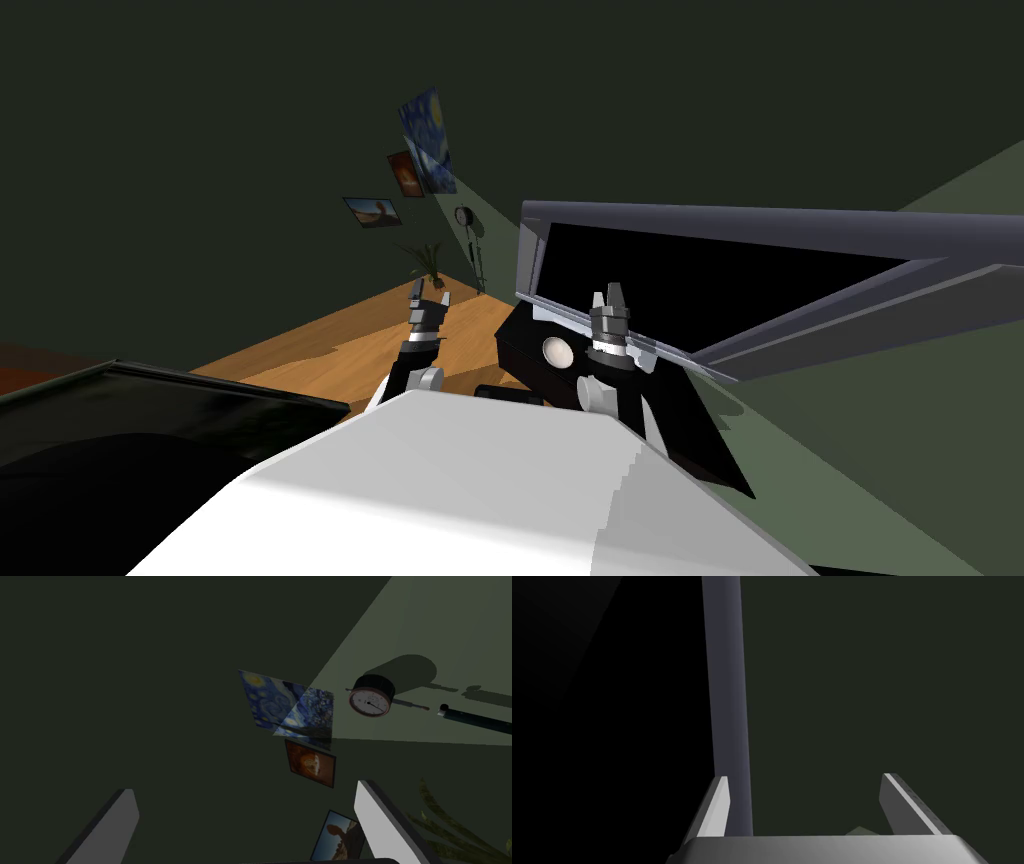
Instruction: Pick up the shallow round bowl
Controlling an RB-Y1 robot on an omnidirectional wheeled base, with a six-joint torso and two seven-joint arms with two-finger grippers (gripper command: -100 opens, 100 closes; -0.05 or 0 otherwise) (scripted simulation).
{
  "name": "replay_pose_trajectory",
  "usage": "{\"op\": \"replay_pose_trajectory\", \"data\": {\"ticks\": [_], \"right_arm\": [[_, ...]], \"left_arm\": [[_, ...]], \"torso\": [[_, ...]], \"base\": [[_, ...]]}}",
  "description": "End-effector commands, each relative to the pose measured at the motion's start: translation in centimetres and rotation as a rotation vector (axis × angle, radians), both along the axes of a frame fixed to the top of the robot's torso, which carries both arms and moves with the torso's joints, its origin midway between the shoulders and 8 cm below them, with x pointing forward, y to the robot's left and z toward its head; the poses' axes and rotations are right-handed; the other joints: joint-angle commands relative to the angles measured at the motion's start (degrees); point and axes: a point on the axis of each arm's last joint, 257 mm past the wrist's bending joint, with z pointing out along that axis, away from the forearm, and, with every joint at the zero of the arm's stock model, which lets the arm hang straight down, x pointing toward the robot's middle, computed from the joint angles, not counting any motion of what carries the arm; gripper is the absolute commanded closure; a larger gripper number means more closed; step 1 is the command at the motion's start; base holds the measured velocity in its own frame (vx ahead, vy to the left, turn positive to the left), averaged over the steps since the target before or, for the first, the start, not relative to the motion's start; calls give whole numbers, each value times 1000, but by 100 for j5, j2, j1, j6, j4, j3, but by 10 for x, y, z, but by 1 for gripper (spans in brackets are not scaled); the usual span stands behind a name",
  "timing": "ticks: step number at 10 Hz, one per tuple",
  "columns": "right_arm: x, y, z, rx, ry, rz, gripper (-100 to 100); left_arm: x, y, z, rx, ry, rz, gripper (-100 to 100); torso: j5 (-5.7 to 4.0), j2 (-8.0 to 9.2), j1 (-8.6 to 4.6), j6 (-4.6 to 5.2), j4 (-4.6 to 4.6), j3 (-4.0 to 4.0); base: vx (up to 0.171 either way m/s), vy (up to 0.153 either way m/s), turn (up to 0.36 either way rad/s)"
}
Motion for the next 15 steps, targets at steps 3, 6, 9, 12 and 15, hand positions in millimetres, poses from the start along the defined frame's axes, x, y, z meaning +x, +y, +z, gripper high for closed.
{"op": "replay_pose_trajectory", "data": {"ticks": [3,6,9,12,15], "right_arm": [[12,16,-24,-120,58,33,-100],[28,34,-63,-278,134,59,-100],[39,44,-104,-410,205,76,-100],[46,52,-143,-563,260,92,-100],[51,51,-196,-733,337,108,-100]], "left_arm": [[0,0,0,0,0,0,0],[0,0,0,0,0,0,0],[0,0,0,0,0,0,0],[0,0,0,0,0,0,0],[0,0,0,0,0,0,0]], "torso": [[1,-2,7,-1,-1,-1],[5,-4,25,-1,-1,-2],[9,3,41,-2,1,1],[4,-2,17,0,0,-1],[8,3,31,1,1,2]], "base": [[2,29,17],[4,71,33],[-9,93,45],[4,57,36],[-7,92,48]]}}
